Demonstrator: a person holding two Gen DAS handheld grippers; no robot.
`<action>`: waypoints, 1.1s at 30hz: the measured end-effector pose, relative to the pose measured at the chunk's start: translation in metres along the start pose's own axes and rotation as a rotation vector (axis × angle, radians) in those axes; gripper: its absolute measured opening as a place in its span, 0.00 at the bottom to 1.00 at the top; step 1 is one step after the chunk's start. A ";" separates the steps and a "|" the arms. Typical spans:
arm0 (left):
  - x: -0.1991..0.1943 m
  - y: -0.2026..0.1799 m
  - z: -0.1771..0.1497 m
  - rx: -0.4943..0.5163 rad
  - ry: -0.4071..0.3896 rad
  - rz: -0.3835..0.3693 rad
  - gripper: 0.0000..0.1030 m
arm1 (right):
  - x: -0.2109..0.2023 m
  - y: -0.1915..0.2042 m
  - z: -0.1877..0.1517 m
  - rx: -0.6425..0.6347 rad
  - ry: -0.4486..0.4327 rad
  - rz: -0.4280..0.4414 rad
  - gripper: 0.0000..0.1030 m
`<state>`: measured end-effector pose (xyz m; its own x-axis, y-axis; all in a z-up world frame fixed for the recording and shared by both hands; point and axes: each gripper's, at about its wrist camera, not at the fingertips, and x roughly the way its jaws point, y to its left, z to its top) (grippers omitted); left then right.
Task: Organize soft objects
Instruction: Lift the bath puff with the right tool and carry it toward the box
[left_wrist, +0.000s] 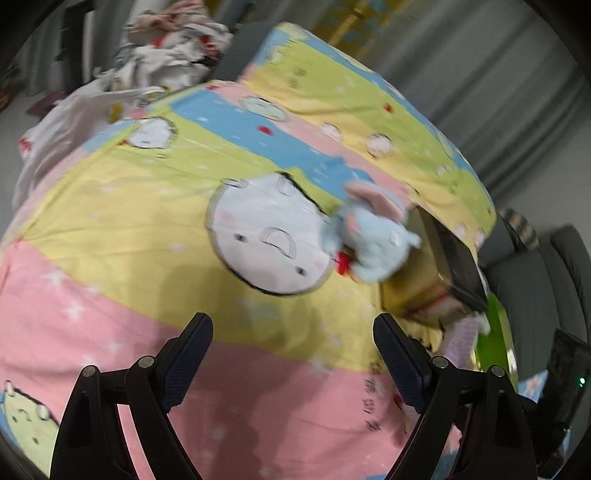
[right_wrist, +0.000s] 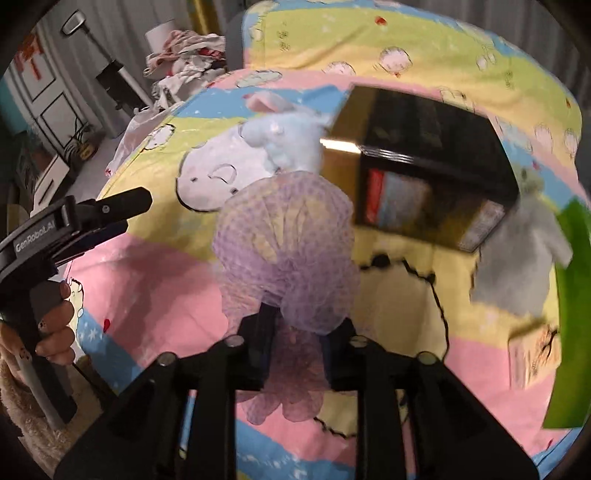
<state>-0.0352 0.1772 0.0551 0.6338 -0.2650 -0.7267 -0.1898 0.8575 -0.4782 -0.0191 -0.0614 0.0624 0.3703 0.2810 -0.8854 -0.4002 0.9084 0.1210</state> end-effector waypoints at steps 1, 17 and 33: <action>0.003 -0.007 -0.003 0.013 0.007 0.001 0.87 | 0.000 -0.008 -0.004 0.025 -0.003 -0.006 0.48; 0.028 -0.071 -0.040 0.204 0.134 -0.090 0.87 | -0.027 -0.079 -0.012 0.272 -0.141 0.072 0.78; 0.064 -0.101 -0.078 0.304 0.257 -0.136 0.55 | 0.026 -0.075 -0.019 0.372 -0.004 0.321 0.55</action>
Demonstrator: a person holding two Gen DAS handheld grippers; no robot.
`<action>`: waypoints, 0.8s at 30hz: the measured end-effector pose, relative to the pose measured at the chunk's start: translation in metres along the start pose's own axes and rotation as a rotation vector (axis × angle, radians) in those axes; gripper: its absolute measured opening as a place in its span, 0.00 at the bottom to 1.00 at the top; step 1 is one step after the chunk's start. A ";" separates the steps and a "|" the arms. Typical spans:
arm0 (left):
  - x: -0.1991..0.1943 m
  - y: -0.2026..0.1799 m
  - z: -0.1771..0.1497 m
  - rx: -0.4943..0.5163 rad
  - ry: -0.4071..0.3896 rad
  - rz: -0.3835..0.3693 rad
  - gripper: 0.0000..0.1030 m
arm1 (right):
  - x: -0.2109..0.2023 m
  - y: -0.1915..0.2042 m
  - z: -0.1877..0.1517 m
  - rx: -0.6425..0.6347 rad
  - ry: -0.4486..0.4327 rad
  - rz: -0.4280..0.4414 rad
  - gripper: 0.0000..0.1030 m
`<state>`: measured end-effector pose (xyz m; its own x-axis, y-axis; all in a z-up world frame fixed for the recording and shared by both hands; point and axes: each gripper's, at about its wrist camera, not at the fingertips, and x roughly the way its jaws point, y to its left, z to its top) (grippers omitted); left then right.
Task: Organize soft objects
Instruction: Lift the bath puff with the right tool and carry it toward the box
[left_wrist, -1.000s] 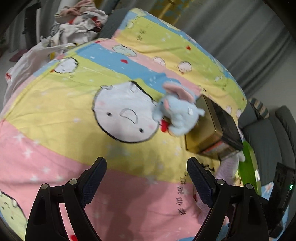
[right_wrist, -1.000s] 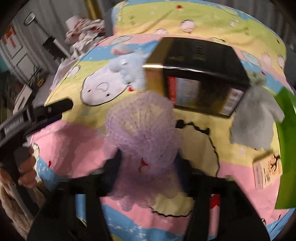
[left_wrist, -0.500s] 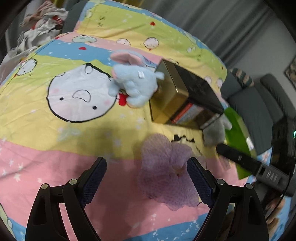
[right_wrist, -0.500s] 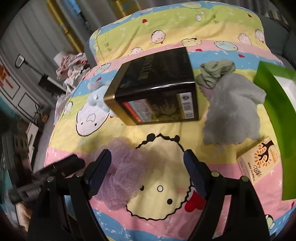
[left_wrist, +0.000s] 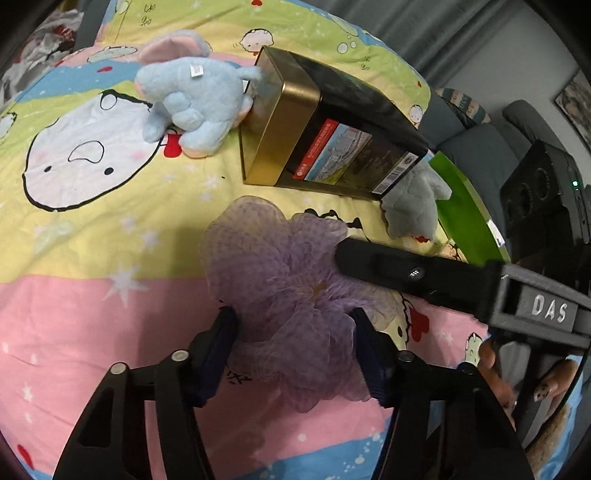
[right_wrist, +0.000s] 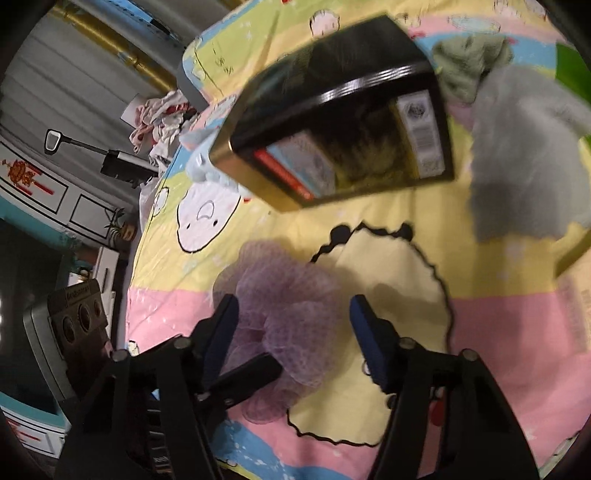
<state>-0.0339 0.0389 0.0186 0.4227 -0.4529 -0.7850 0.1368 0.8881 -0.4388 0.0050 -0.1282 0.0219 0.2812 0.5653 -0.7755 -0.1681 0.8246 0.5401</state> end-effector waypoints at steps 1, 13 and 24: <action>-0.001 0.000 0.000 0.004 -0.010 0.005 0.51 | 0.005 -0.001 0.000 0.006 0.015 0.009 0.50; -0.011 -0.043 0.004 0.147 -0.094 0.014 0.25 | -0.010 0.007 -0.002 -0.016 -0.043 0.031 0.23; -0.029 -0.134 0.035 0.329 -0.211 -0.050 0.26 | -0.116 -0.015 0.005 0.007 -0.332 0.017 0.23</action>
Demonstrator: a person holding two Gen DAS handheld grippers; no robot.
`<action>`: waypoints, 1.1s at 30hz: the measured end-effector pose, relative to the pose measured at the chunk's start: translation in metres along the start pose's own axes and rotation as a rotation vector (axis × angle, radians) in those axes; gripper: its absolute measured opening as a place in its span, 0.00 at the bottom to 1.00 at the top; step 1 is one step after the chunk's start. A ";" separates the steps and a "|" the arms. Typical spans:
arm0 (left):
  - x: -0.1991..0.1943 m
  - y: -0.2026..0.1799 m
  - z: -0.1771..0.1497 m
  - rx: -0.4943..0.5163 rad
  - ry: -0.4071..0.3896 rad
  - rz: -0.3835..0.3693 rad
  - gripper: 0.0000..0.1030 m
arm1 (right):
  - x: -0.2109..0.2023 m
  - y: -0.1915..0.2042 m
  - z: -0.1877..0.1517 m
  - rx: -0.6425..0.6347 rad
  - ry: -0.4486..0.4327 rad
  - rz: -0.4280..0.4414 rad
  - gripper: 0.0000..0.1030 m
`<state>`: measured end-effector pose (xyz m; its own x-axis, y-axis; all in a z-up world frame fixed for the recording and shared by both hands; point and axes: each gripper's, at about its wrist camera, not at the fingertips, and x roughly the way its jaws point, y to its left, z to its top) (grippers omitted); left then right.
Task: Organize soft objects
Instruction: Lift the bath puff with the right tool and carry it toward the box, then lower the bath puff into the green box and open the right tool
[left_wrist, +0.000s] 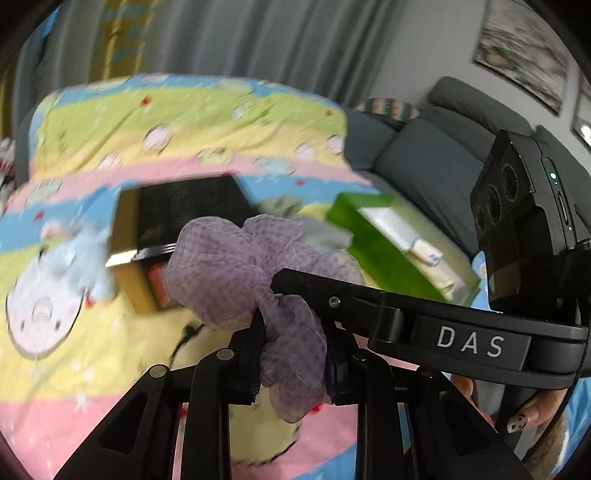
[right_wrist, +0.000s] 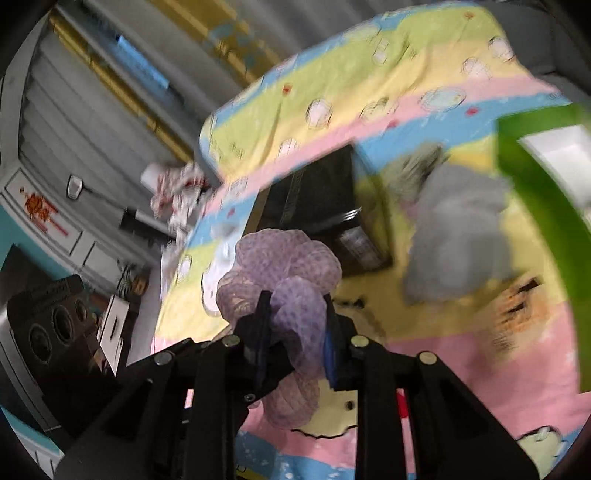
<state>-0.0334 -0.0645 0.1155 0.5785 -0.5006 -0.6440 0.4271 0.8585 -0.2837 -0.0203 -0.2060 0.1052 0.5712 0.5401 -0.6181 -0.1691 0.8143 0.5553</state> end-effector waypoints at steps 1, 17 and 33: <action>0.003 -0.012 0.007 0.021 -0.007 -0.011 0.26 | -0.007 -0.005 0.004 0.009 -0.021 -0.003 0.23; 0.101 -0.147 0.053 0.243 0.046 -0.217 0.26 | -0.130 -0.133 0.020 0.307 -0.329 -0.161 0.23; 0.169 -0.192 0.052 0.290 0.183 -0.214 0.26 | -0.143 -0.199 0.013 0.509 -0.373 -0.378 0.23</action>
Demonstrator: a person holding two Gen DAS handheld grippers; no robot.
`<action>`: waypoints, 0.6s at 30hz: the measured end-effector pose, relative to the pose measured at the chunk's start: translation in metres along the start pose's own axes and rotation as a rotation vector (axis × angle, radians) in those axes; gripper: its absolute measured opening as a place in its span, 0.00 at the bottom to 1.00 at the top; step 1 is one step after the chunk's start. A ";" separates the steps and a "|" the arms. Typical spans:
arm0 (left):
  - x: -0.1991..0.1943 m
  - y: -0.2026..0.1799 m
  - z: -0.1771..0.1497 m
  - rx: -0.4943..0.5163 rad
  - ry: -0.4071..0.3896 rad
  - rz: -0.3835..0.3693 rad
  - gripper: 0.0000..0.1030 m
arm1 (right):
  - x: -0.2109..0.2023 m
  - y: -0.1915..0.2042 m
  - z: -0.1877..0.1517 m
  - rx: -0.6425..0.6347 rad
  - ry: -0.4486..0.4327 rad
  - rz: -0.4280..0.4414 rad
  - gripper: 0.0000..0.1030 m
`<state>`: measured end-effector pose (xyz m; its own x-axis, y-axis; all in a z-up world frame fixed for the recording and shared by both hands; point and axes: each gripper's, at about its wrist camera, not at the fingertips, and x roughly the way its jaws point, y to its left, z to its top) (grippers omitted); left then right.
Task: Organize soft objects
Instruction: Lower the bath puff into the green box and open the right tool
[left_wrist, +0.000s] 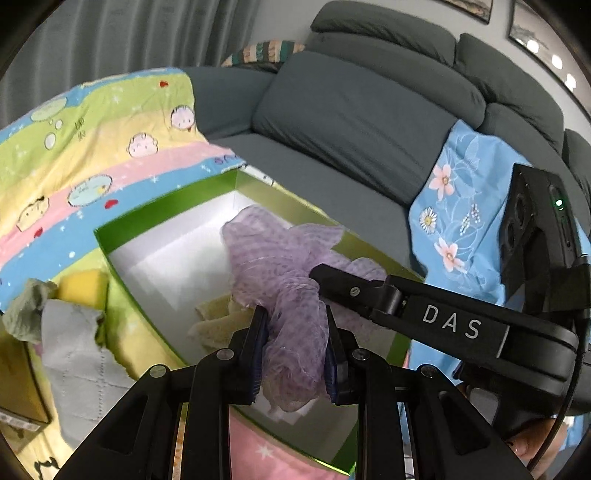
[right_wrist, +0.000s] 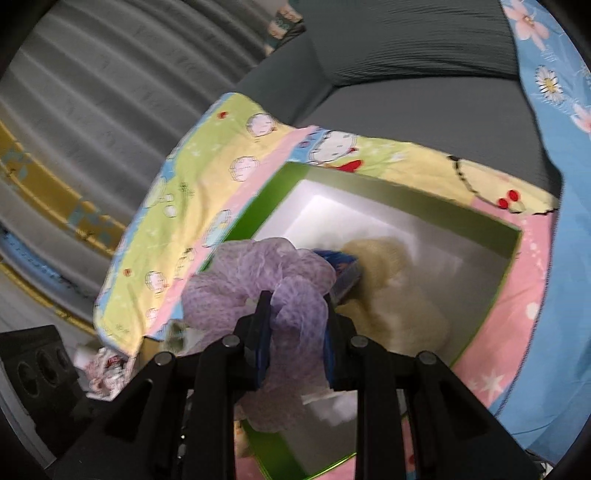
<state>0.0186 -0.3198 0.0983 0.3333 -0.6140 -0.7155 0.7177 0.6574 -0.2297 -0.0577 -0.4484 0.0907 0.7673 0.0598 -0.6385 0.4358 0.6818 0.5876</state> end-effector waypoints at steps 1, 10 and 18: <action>0.003 0.000 0.000 -0.002 0.008 0.005 0.26 | 0.001 -0.003 0.001 0.003 0.000 -0.015 0.23; 0.024 0.001 0.005 -0.031 0.053 0.032 0.26 | 0.007 -0.010 0.008 0.015 -0.008 -0.056 0.23; 0.026 0.009 0.009 -0.074 0.049 0.041 0.26 | 0.012 -0.010 0.012 0.008 -0.010 -0.060 0.25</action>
<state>0.0393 -0.3338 0.0832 0.3304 -0.5648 -0.7562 0.6565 0.7132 -0.2459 -0.0474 -0.4636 0.0836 0.7442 0.0121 -0.6679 0.4849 0.6778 0.5526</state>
